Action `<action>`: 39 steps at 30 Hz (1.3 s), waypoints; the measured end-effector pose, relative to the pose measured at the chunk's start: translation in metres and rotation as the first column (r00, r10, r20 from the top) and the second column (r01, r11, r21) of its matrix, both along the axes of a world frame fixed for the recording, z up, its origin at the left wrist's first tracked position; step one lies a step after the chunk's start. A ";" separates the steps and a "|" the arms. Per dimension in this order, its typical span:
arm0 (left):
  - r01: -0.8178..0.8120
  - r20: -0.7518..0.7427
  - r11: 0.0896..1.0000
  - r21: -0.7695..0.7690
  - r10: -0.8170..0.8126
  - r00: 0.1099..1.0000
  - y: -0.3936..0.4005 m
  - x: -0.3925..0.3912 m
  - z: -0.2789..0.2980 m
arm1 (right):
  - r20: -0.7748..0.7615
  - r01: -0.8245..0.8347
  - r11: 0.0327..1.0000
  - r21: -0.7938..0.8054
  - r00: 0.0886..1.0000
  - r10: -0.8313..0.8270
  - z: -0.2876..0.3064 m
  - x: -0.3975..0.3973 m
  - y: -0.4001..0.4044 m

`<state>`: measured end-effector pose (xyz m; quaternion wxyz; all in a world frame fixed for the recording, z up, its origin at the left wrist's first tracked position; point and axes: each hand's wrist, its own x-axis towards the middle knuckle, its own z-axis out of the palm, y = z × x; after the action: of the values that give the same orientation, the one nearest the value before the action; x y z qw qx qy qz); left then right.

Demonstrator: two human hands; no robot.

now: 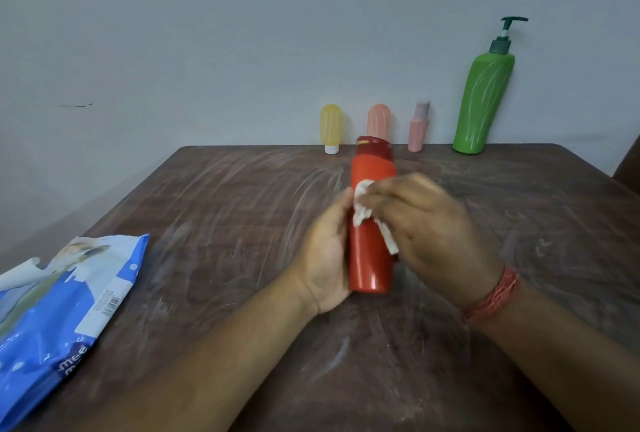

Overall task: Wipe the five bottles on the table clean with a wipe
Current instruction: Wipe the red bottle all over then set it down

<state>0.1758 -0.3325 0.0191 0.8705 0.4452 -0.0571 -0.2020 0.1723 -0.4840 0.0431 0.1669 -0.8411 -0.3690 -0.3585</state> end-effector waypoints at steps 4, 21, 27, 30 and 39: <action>0.057 0.085 0.997 0.044 -0.060 0.995 -0.007 -0.002 -0.001 | 0.006 0.135 0.988 0.081 0.991 -0.135 0.000 0.005 -0.005; -0.215 0.093 0.962 -0.166 0.232 0.968 0.034 0.025 0.004 | -0.099 -0.143 0.990 -0.011 0.985 0.141 -0.011 0.001 0.000; -0.265 0.327 0.964 0.028 0.242 0.914 0.033 0.022 0.002 | -0.545 0.072 0.756 0.651 0.737 0.399 -0.029 0.007 0.013; -0.262 0.370 0.962 0.080 0.215 0.904 0.035 0.024 0.000 | -0.546 0.103 0.690 0.717 0.699 0.463 -0.030 0.012 0.011; -0.335 0.385 0.921 0.201 0.240 0.891 0.045 0.032 -0.005 | -0.458 0.084 0.779 0.621 0.846 0.274 -0.028 0.012 0.010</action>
<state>0.2075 -0.2872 0.0138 0.7997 0.5886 -0.1180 0.0077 0.1847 -0.4742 0.0152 0.5461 -0.7831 -0.2142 -0.2065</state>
